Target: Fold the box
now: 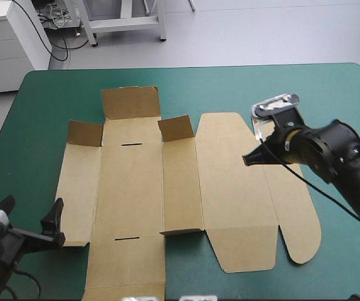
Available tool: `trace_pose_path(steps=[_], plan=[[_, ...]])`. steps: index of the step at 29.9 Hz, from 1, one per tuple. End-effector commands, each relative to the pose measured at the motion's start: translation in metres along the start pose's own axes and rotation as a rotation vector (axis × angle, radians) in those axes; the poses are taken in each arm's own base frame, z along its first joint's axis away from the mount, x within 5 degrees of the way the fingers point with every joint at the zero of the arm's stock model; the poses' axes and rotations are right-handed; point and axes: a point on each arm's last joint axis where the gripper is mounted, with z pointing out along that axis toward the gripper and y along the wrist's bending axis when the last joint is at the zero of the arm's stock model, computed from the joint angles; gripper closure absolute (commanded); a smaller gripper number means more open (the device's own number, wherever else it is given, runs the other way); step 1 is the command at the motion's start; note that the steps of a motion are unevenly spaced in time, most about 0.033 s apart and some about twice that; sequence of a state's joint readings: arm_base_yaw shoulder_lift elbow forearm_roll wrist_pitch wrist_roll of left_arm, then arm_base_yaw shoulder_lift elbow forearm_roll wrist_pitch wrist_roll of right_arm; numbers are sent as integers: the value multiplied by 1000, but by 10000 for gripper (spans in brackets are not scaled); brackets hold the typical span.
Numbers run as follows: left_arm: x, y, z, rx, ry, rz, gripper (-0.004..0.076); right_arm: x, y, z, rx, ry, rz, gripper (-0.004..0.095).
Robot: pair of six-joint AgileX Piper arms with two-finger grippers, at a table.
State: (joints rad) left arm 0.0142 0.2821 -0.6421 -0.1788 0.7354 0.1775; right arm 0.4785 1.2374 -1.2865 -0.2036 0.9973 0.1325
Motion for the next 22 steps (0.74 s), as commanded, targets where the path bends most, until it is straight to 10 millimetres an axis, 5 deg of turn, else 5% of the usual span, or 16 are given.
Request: trace_pose_path(steps=[1, 9, 13, 18, 22], plan=[[-46, 4, 14, -7, -59, -15, 71, 17, -8, -37, 4, -143, 36, 929], [-104, 9, 56, 29, 142, -26, 73, 82, -15, -72, -2, -215, 87, 929], [-105, 11, 79, 52, 336, -41, 89, 111, -17, -81, -8, -243, 95, 929], [-84, 28, 109, -103, 650, -76, 134, 140, -11, -93, -109, -277, 155, 929], [-77, 33, 127, -139, 729, -69, 143, 159, -11, -101, -136, -312, 167, 929]])
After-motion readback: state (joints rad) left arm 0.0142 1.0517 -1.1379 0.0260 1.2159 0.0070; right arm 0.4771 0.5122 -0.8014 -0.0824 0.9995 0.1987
